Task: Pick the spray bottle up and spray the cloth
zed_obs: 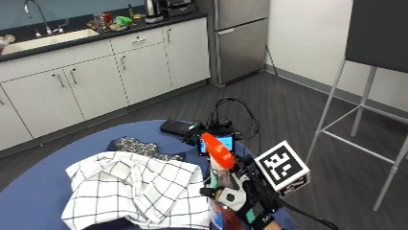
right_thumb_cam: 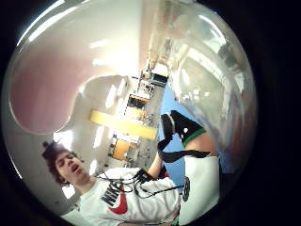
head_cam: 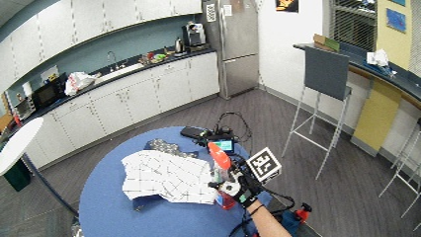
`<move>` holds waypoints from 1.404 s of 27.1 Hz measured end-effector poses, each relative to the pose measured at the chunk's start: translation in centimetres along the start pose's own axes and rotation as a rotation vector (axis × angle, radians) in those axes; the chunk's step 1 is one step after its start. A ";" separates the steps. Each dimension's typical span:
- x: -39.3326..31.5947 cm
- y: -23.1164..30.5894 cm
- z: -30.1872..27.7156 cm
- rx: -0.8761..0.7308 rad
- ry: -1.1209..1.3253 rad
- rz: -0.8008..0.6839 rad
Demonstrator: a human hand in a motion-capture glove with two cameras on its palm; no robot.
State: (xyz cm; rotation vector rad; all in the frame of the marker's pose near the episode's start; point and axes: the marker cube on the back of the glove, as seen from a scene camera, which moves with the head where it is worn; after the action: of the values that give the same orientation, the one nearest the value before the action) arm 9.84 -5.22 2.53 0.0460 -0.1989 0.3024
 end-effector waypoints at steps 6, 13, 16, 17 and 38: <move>0.4 -1.8 -1.8 -0.015 0.044 0.027; -2.3 -8.4 -1.5 -0.274 0.086 0.103; -2.8 -11.1 0.2 -0.410 0.119 0.168; -2.9 -11.7 0.9 -0.451 0.139 0.192; 1.3 -11.4 5.1 -0.739 0.400 0.460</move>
State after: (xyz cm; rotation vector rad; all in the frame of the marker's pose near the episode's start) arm 13.55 -16.05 7.62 -0.7963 0.0894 0.6704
